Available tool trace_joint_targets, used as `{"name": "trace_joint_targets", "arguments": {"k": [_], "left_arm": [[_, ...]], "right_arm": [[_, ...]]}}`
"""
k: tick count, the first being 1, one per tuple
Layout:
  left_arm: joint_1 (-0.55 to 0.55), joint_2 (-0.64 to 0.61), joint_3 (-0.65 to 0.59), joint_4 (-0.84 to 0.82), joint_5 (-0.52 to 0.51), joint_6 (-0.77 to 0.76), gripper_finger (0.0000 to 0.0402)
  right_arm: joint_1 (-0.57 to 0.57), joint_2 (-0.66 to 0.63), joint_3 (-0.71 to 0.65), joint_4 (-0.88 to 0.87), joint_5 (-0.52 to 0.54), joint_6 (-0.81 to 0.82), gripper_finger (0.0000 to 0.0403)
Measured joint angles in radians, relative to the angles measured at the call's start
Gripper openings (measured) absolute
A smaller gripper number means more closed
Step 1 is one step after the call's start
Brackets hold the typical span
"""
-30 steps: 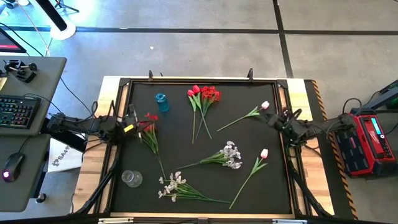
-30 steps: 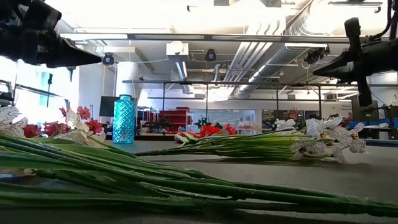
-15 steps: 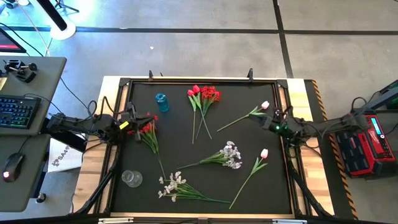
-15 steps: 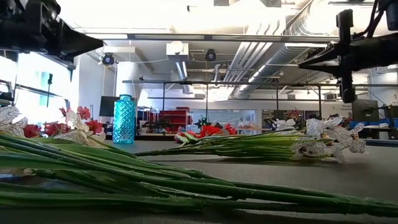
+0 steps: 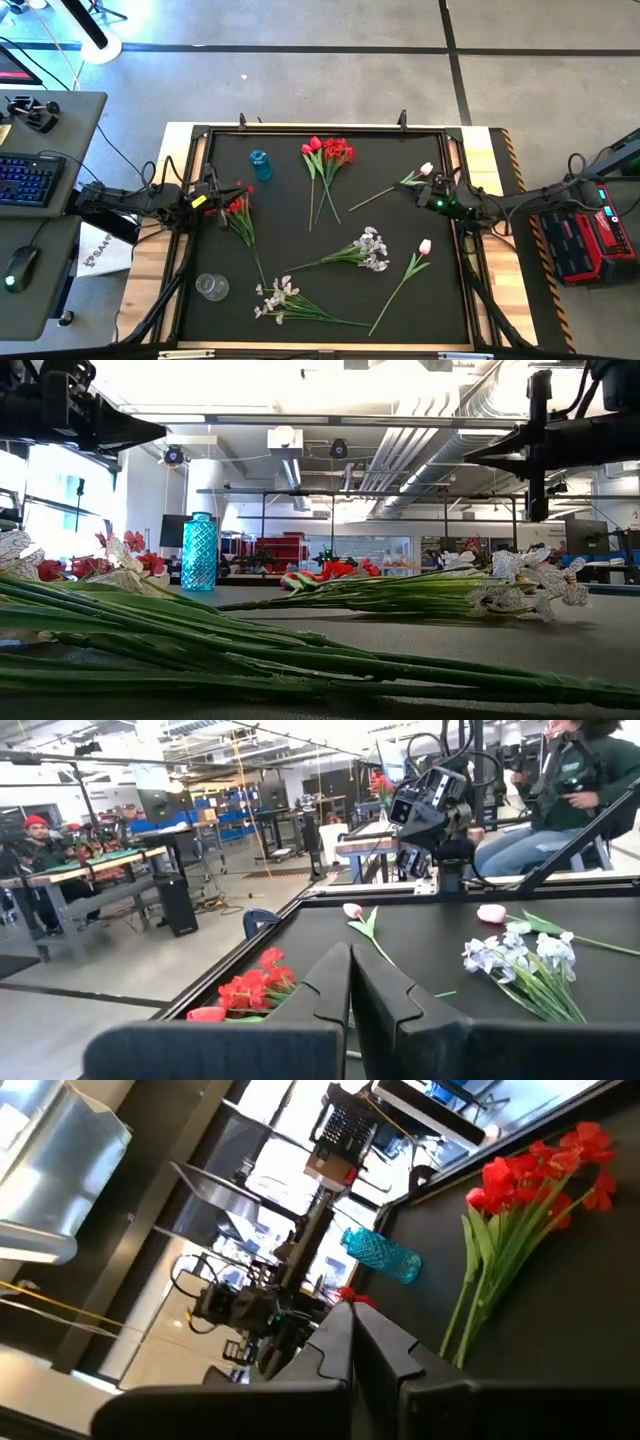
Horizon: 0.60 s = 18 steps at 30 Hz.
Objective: Sort flowers into vase by color
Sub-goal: Put the center left red flower into the blue vase
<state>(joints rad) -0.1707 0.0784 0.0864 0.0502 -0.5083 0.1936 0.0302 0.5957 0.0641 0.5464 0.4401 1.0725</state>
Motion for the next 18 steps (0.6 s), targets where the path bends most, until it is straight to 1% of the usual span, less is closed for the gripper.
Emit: {"name": "trace_joint_targets", "arguments": {"k": [3, 6, 9, 10, 12, 14, 16, 18], "left_arm": [[0.000, 0.000, 0.000, 0.000, 0.000, 0.000, 0.0000], [0.000, 0.000, 0.000, 0.000, 0.000, 0.000, 0.0000], [0.000, 0.000, 0.000, 0.000, 0.000, 0.003, 0.0000], [0.000, 0.000, 0.000, 0.000, 0.000, 0.031, 0.0000], [0.000, 0.000, 0.000, 0.000, -0.003, 0.173, 0.0000], [0.000, 0.000, 0.000, 0.005, 0.001, 0.281, 0.0000], [0.000, 0.000, 0.000, 0.018, 0.002, 0.305, 0.0000], [0.000, 0.000, 0.000, 0.036, 0.023, 0.244, 0.0000]], "right_arm": [[-0.032, 0.059, 0.077, -0.006, -0.095, -0.047, 0.0000], [-0.066, 0.136, 0.193, -0.069, -0.176, -0.162, 0.0000], [-0.102, 0.217, 0.313, -0.208, -0.187, -0.275, 0.0000], [-0.118, 0.244, 0.350, -0.262, -0.187, -0.292, 0.0000], [-0.149, 0.296, 0.416, -0.376, -0.194, -0.291, 0.0000], [-0.177, 0.344, 0.470, -0.473, -0.229, -0.274, 0.0000], [-0.196, 0.387, 0.513, -0.547, -0.275, -0.260, 0.0000], [-0.207, 0.426, 0.542, -0.604, -0.314, -0.244, 0.0000]]}}
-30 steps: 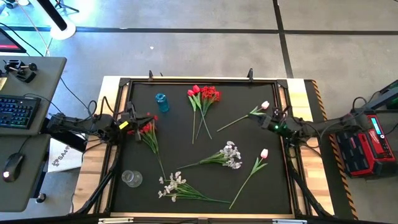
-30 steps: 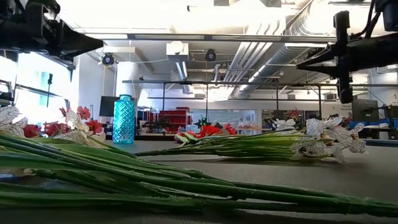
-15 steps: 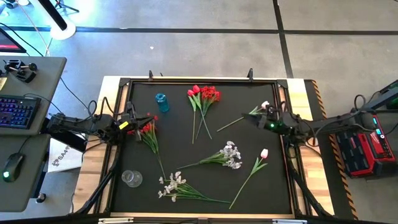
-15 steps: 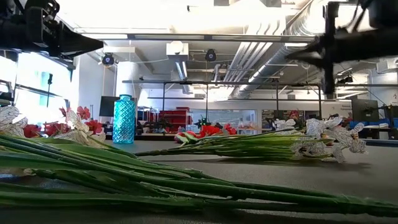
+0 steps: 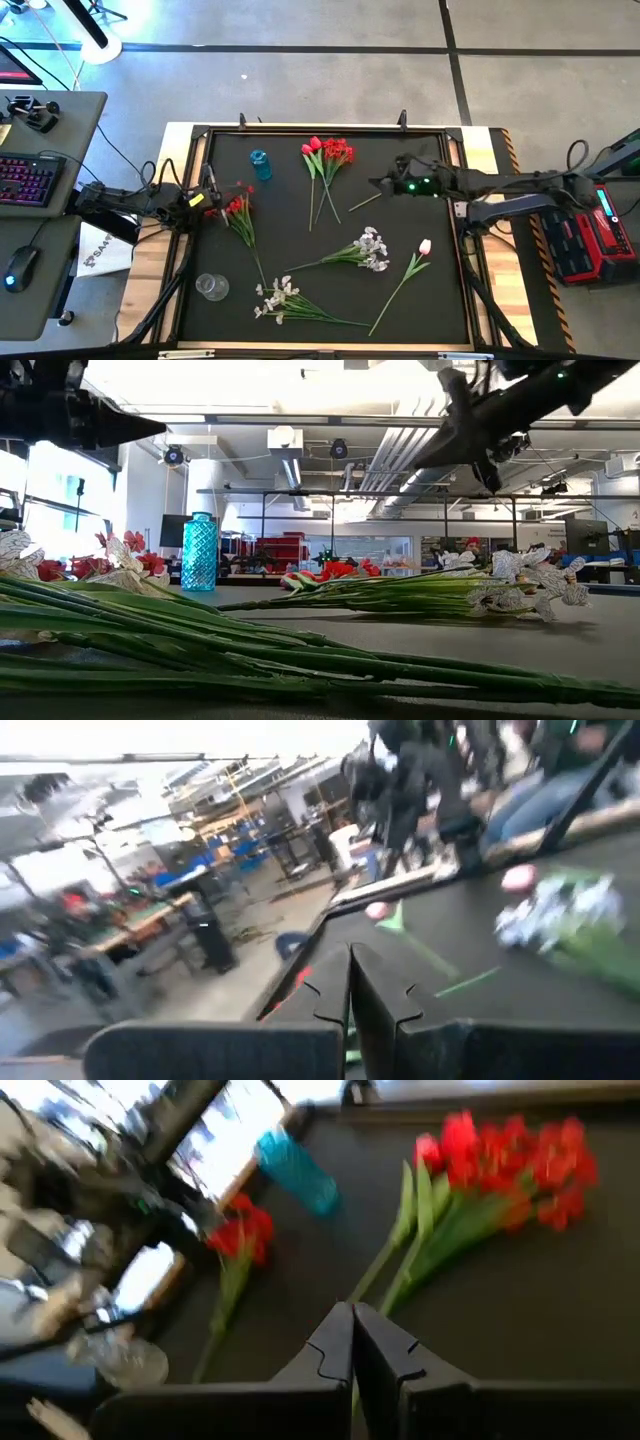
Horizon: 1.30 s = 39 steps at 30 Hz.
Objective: Sort flowers into vase by color
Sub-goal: Put the center left red flower into the blue vase
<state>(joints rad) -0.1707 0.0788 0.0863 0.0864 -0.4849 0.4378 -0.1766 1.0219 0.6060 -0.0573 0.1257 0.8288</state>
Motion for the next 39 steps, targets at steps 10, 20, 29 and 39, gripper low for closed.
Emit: {"name": "trace_joint_targets", "arguments": {"k": [10, 20, 29, 39], "left_arm": [[0.000, 0.003, 0.000, 0.115, 0.056, -0.813, 0.0000], [0.000, 0.024, -0.001, 0.084, 0.088, -1.255, 0.0000], [-0.002, 0.118, 0.126, -0.177, 0.107, -1.387, 0.0000], [0.000, 0.650, 0.498, -0.865, 0.034, -1.801, 0.0000]], "right_arm": [[-0.007, 0.093, 0.048, -0.037, -0.032, 0.133, 0.0000], [-0.007, 0.089, 0.056, -0.118, -0.051, 0.166, 0.0001], [-0.006, 0.090, 0.056, -0.255, -0.101, 0.176, 0.0068], [-0.006, 0.090, 0.056, -0.280, -0.056, 0.198, 0.0214]]}}
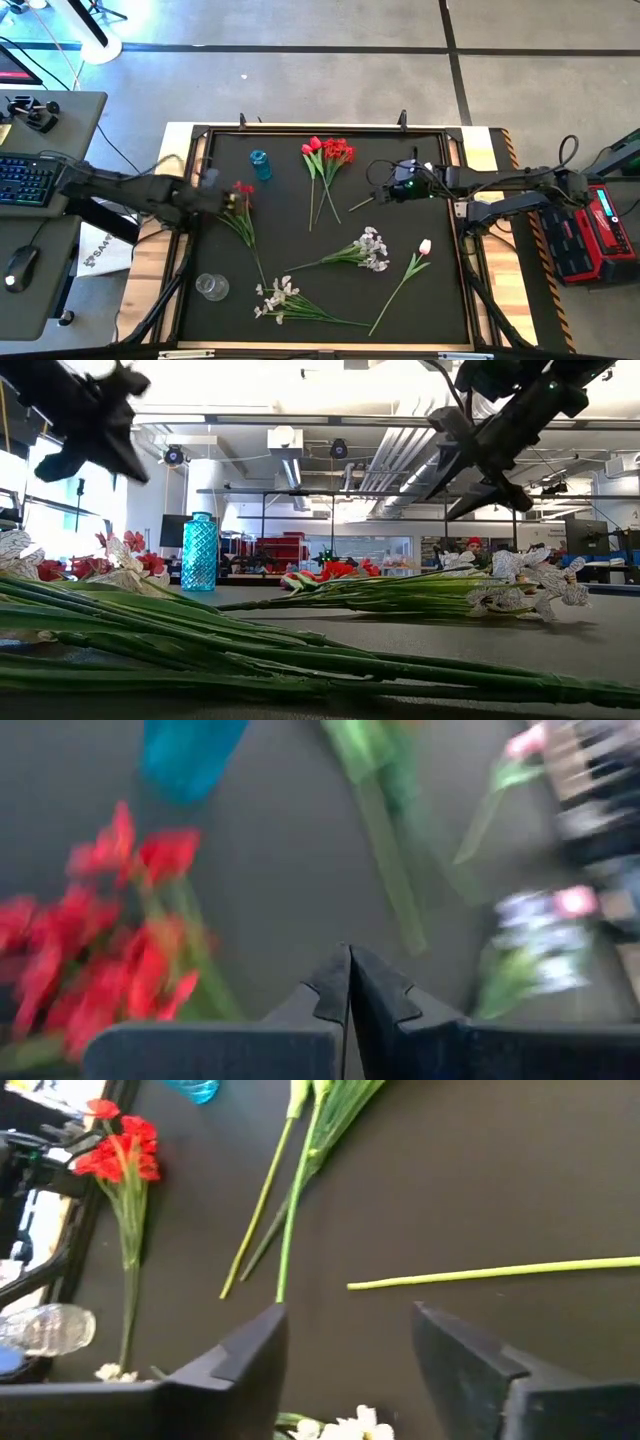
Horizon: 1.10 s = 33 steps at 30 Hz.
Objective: Sort flowers into vase by color
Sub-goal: Put the center left red flower into the blue vase
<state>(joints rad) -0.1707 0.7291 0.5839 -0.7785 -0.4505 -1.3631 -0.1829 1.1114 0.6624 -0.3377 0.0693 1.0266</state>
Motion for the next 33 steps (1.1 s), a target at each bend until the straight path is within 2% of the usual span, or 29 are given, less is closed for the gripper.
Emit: {"name": "trace_joint_targets", "arguments": {"k": [5, 9, 16, 20, 26, 33], "left_arm": [[0.000, 0.246, 0.001, 0.023, 0.145, -0.152, 0.0011], [0.000, 0.366, 0.002, 0.064, 0.215, -0.198, 0.0053], [0.000, 0.424, 0.002, 0.071, 0.291, -0.258, 0.0176], [0.000, 0.436, 0.003, 0.028, 0.285, -0.343, 0.0229], [0.000, 0.512, 0.003, -0.034, 0.288, -0.405, 0.0243], [0.001, 0.637, 0.006, 0.035, 0.278, -0.407, 0.0243]], "right_arm": [[0.000, 0.000, 0.000, -0.034, 0.027, -0.019, 0.0245], [0.000, 0.000, -0.001, -0.052, 0.027, -0.055, 0.0256], [-0.022, 0.000, -0.001, -0.082, -0.015, -0.123, 0.0260], [-0.043, 0.000, -0.001, -0.093, -0.027, -0.162, 0.0260], [-0.071, 0.000, -0.001, -0.093, -0.056, -0.203, 0.0260], [-0.086, 0.000, -0.001, -0.099, -0.074, -0.247, 0.0260]]}}
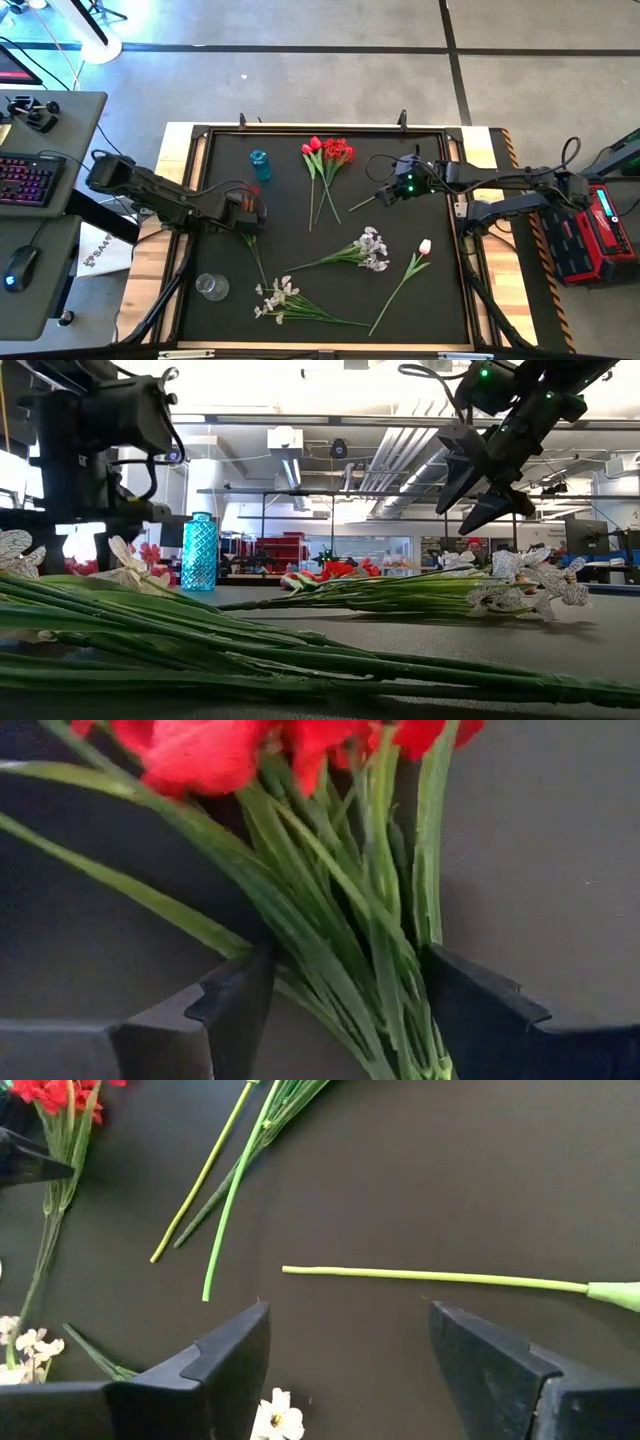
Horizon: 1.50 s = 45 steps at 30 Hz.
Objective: Sort flowers into vase by color
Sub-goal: Put the center left red flower into the blue vase
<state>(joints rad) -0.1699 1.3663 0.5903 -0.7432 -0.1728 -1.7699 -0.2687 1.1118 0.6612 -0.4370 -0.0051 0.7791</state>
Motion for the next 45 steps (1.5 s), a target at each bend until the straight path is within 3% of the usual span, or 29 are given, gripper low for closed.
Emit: {"name": "trace_joint_targets", "arguments": {"k": [4, 7, 17, 26, 32, 37, 41, 45], "left_arm": [[0.000, 0.040, 0.001, 0.009, -0.008, -0.003, 0.0235], [0.000, 0.045, 0.000, 0.015, -0.008, -0.007, 0.0204], [0.000, 0.008, -0.004, 0.034, -0.044, -0.041, 0.0016], [0.000, -0.101, 0.023, 0.042, -0.179, -0.045, 0.0008], [0.014, -0.247, 0.078, 0.036, -0.330, 0.144, 0.0003], [0.037, -0.360, 0.145, 0.041, -0.452, 0.397, 0.0002], [0.063, -0.429, 0.206, 0.086, -0.525, 0.682, 0.0001], [0.099, -0.478, 0.235, 0.281, -0.595, 1.055, 0.0002]], "right_arm": [[0.000, 0.000, 0.000, 0.000, -0.002, -0.021, 0.0260], [0.000, 0.000, 0.000, -0.001, -0.004, -0.021, 0.0260], [0.000, 0.000, 0.000, -0.005, 0.019, -0.026, 0.0259], [0.000, 0.000, 0.000, -0.004, 0.012, -0.020, 0.0259], [0.001, 0.000, 0.000, 0.000, -0.018, 0.007, 0.0259], [0.001, 0.000, 0.000, 0.009, -0.025, 0.009, 0.0259], [0.001, 0.000, 0.000, 0.043, -0.032, 0.009, 0.0259], [0.001, 0.000, 0.000, 0.089, -0.025, 0.008, 0.0259]]}}
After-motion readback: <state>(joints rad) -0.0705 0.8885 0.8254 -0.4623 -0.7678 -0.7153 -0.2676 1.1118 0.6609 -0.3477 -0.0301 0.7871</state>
